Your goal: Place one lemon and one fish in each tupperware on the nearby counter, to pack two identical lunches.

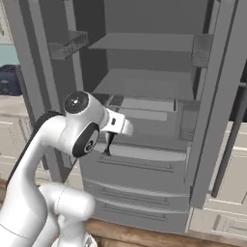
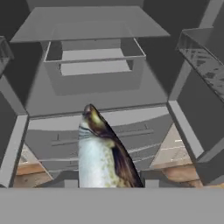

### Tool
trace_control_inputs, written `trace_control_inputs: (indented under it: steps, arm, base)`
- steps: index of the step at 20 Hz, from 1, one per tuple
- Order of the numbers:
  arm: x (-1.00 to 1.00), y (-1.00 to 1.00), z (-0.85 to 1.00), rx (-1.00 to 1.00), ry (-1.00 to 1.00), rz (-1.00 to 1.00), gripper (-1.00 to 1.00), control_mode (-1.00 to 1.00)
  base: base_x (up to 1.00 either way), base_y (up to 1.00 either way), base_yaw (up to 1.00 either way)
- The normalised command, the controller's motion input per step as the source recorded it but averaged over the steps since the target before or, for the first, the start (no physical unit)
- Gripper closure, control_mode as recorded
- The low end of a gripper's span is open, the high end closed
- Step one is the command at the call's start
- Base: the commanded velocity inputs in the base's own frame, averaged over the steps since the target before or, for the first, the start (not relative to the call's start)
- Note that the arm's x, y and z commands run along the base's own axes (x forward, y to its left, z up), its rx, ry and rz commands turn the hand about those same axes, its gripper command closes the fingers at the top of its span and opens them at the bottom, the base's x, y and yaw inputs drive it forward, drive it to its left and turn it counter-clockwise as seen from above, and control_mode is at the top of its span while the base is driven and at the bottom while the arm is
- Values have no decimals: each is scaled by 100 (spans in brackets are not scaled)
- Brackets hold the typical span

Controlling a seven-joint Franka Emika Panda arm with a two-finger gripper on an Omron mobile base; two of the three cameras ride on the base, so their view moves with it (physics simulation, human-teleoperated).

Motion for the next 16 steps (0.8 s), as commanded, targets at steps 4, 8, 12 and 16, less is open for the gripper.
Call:
trace_control_inputs:
  steps: [4,8,12,16]
  arm:
    - [0,0,0,0,0,0,100,100]
    - [0,0,0,0,0,0,100,100]
    - [0,0,0,0,0,0,100,100]
    - [0,0,0,0,0,0,100,100]
  base:
    - [-100,96,0]
    - [-94,100,0]
    - [-100,100,-3]
    - [-65,100,-2]
